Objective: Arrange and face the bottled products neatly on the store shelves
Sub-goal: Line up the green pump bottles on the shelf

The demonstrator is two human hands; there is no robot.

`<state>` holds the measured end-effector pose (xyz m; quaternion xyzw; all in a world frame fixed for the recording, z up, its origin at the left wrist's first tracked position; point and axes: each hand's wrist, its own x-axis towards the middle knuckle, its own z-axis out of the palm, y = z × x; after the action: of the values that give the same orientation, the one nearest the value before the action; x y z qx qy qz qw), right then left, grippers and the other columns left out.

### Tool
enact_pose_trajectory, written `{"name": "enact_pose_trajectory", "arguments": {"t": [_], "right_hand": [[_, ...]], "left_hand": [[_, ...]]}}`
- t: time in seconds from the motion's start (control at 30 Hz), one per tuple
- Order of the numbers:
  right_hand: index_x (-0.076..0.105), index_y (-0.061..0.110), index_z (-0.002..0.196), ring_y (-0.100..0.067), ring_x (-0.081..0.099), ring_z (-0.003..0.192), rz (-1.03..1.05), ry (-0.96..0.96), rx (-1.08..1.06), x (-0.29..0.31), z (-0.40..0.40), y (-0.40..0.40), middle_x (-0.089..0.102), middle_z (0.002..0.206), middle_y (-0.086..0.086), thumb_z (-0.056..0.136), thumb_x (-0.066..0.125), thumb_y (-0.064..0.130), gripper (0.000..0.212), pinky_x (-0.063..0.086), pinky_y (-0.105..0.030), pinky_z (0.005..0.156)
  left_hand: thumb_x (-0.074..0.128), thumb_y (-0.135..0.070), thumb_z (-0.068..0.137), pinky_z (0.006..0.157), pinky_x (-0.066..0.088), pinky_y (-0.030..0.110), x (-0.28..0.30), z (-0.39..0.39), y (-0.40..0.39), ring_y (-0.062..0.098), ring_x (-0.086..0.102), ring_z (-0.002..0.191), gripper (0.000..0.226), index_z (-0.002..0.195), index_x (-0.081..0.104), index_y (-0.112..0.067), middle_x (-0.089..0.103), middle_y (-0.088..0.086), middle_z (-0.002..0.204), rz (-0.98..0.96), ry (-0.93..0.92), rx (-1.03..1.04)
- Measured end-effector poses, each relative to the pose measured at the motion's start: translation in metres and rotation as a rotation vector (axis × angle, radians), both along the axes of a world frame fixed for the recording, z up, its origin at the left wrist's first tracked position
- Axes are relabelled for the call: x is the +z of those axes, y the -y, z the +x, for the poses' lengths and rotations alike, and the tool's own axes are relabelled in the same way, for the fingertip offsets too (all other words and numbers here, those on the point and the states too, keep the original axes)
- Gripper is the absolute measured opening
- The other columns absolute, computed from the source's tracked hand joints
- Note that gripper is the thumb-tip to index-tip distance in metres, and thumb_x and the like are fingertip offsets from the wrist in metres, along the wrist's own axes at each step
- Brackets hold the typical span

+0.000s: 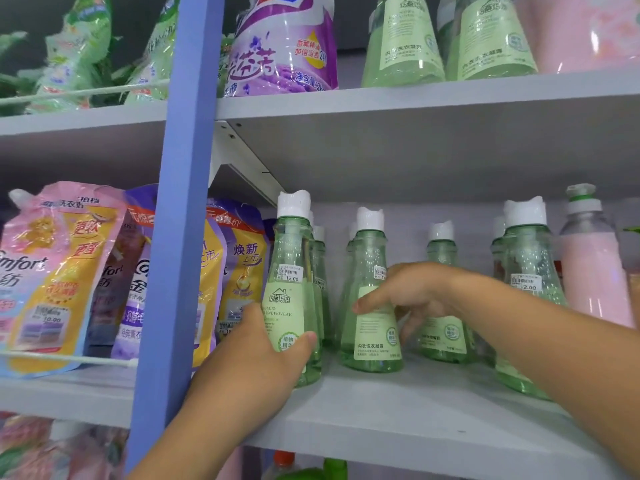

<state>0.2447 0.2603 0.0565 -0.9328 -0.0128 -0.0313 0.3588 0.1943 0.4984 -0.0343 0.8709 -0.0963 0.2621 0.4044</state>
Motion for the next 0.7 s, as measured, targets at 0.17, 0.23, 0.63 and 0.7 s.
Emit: {"name": "enact_pose_trajectory", "arguments": {"t": [0.17,0.23,0.63,0.7], "right_hand": [[0.064,0.014,0.125,-0.032,0.066,0.117,0.060,-0.075,0.020,-0.004,0.011,0.020,0.072,0.122,-0.009,0.060,0.094,0.045,0.077,0.049,-0.053,0.106],[0.061,0.016,0.130,-0.029,0.060,0.126,0.182,-0.123,0.085,-0.013,0.017,0.025,0.071,0.127,-0.008,0.053,0.097,0.043,0.090,0.040,-0.055,0.114],[0.063,0.011,0.129,-0.030,0.069,0.115,0.024,-0.250,0.197,0.000,-0.014,0.015,0.073,0.123,-0.011,0.091,0.065,0.044,0.051,0.053,-0.052,0.101],[0.065,0.013,0.125,-0.029,0.069,0.115,-0.012,-0.262,0.273,0.005,-0.026,0.004,0.073,0.121,-0.009,0.089,0.064,0.046,0.049,0.055,-0.048,0.100]], "left_hand": [[0.055,-0.070,0.084,0.087,0.053,0.037,-0.002,0.002,-0.002,0.015,0.062,0.099,0.048,0.119,0.041,-0.040,0.062,-0.019,0.107,0.032,0.022,0.013],[0.054,-0.071,0.084,0.087,0.053,0.037,-0.003,0.003,-0.002,0.015,0.062,0.099,0.048,0.119,0.042,-0.040,0.062,-0.020,0.108,0.032,0.029,0.010],[0.056,-0.070,0.083,0.084,0.055,0.037,-0.005,0.010,-0.003,0.011,0.063,0.095,0.045,0.114,0.042,-0.040,0.062,-0.021,0.102,-0.007,0.044,-0.008],[0.057,-0.067,0.084,0.082,0.053,0.035,-0.004,0.009,-0.003,0.010,0.062,0.093,0.043,0.113,0.042,-0.039,0.061,-0.020,0.099,-0.022,0.040,-0.010]]}}
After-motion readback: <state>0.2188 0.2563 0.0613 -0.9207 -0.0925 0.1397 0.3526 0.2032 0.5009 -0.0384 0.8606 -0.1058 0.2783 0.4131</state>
